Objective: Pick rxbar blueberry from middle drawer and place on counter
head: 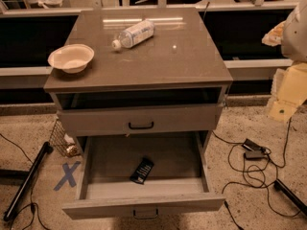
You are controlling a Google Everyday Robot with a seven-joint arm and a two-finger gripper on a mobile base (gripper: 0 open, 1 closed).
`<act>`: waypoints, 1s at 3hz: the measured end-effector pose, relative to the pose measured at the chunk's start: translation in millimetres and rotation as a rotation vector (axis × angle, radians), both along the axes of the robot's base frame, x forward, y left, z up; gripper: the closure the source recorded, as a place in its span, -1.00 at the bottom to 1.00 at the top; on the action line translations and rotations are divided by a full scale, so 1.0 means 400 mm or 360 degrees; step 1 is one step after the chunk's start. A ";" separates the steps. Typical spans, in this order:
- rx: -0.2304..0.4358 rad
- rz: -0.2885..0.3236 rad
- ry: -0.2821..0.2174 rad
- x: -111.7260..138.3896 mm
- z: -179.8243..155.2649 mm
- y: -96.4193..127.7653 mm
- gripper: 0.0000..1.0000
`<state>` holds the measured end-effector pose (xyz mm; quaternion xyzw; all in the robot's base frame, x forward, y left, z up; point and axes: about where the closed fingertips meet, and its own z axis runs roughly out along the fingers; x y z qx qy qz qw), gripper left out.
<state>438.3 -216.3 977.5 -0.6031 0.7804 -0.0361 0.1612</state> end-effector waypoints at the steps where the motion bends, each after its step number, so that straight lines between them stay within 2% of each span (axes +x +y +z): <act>1: 0.0000 0.0000 0.0000 0.000 0.000 0.000 -1.00; 2: 0.0086 0.0040 0.0071 0.015 -0.062 0.017 -1.00; 3: 0.0354 -0.0044 0.0197 -0.002 -0.193 0.094 -1.00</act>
Offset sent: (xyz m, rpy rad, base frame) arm 0.0150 0.0166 -0.0707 0.1479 0.1444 0.0693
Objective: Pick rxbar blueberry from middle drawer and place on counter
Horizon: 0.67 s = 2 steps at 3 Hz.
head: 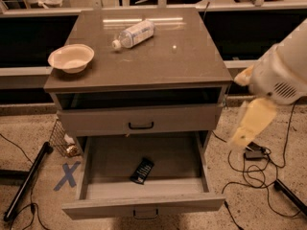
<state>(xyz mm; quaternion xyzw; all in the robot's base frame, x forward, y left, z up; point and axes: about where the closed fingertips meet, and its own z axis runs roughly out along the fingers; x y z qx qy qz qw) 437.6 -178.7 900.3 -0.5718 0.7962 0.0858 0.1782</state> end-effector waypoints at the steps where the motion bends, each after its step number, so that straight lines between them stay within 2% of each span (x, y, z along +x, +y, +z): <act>1: 0.0378 -0.0055 0.0105 -0.073 -0.187 0.138 -1.00; 2: 0.0370 -0.0085 0.0101 -0.077 -0.204 0.145 -1.00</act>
Offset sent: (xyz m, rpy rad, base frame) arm -0.0182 0.0358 -0.0477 0.1624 0.0535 -0.0388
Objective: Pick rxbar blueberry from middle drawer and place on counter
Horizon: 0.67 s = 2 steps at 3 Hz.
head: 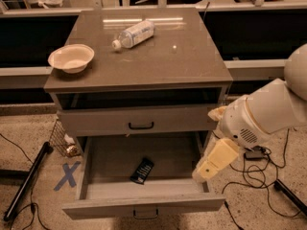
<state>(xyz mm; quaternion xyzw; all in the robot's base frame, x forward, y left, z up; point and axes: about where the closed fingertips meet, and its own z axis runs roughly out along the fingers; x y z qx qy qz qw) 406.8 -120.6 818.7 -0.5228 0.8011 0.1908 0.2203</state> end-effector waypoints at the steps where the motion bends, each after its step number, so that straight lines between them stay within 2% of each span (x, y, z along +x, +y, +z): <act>1: 0.0100 0.0012 0.0079 0.031 -0.049 0.017 -1.00; 2: 0.0296 0.0000 0.0171 0.032 -0.183 0.076 -1.00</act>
Offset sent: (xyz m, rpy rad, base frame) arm 0.0874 0.0606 -0.1605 0.3698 -0.0680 -0.2250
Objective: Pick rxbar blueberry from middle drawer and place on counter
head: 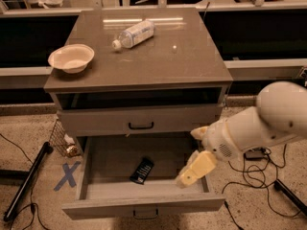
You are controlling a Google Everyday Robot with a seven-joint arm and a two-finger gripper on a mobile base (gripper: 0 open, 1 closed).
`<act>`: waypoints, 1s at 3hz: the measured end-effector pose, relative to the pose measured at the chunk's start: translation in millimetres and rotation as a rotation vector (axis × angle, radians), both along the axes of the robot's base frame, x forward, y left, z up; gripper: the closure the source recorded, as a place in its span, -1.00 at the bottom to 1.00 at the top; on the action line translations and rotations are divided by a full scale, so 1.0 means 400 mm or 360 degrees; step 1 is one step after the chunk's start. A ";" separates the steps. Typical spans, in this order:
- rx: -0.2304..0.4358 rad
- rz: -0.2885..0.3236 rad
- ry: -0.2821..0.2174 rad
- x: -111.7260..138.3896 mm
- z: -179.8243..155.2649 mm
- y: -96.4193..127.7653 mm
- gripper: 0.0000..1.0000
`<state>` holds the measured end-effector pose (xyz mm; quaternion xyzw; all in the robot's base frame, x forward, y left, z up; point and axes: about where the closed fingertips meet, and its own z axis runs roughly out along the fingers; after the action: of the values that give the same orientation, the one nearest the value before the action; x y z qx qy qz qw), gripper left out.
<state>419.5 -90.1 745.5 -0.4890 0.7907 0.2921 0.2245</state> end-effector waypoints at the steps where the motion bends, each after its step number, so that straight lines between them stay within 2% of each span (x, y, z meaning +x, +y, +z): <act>1: 0.0236 -0.0040 -0.0080 -0.026 -0.146 0.097 -1.00; 2: 0.0205 -0.0028 -0.0170 0.004 -0.125 0.103 -1.00; 3: 0.0258 0.0033 -0.0146 0.043 -0.144 0.135 -1.00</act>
Offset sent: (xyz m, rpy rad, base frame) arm -0.0075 0.0248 -0.0429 0.0985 -0.0018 -0.0265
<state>436.7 -36.2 687.9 -0.4903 0.7481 0.3348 0.2964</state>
